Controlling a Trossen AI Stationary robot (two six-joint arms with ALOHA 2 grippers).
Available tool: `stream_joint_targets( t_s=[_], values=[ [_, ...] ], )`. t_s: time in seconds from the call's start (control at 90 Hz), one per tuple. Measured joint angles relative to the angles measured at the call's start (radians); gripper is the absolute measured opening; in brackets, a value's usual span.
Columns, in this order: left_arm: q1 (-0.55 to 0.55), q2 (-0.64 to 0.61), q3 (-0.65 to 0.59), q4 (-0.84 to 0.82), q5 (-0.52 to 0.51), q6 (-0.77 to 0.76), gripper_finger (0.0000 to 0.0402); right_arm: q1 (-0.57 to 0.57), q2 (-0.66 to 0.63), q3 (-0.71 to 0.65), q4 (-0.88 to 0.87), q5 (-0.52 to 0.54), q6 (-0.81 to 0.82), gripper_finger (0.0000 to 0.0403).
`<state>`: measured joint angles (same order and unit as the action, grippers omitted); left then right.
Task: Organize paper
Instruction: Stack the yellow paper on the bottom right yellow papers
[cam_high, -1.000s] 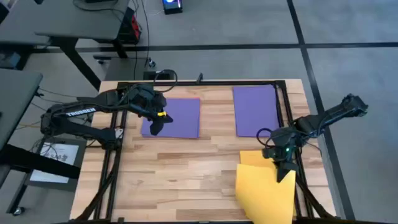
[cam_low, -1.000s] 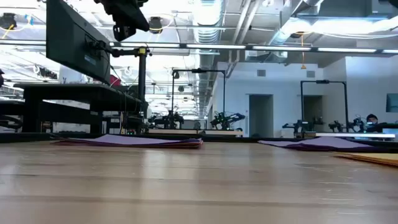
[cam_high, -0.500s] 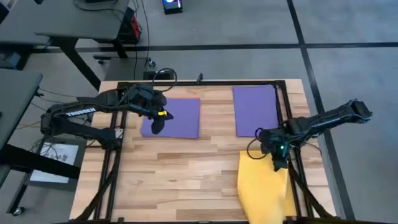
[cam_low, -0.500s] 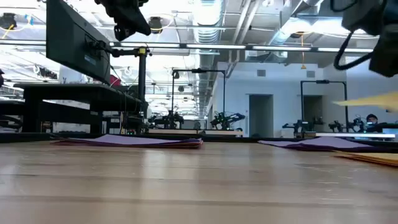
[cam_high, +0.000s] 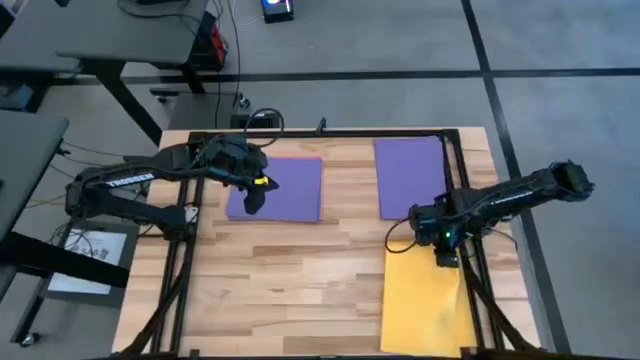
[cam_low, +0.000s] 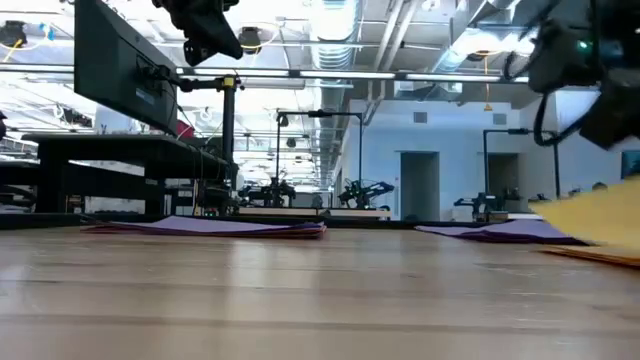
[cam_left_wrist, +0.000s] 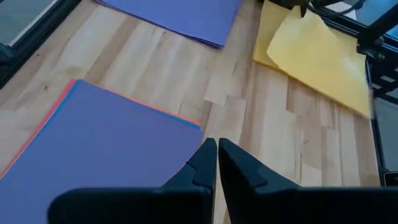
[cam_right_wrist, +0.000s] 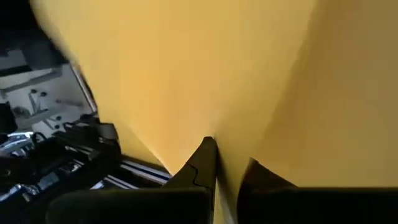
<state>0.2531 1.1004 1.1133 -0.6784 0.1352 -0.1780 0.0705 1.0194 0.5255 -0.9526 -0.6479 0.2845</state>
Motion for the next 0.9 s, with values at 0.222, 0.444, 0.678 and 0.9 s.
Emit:
stream_joint_targets(
  t_s=[0.222,0.444,0.678,0.9],
  values=[
    [0.000,0.000,0.000,0.000,0.001,-0.012,0.0001,-0.019,-0.030,0.037,-0.087,0.008,-0.055,0.0000],
    [0.000,0.000,0.000,0.000,0.001,-0.019,0.0001,0.034,0.017,0.003,-0.156,0.041,-0.059,0.0000],
    [0.000,0.000,0.000,0.011,-0.001,-0.020,0.0001,0.080,0.114,0.030,-0.132,0.115,-0.055,0.0000],
    [0.000,0.000,0.000,0.024,-0.002,-0.006,0.0001,0.145,0.243,0.127,-0.219,0.122,-0.175,0.0000]
  ],
)
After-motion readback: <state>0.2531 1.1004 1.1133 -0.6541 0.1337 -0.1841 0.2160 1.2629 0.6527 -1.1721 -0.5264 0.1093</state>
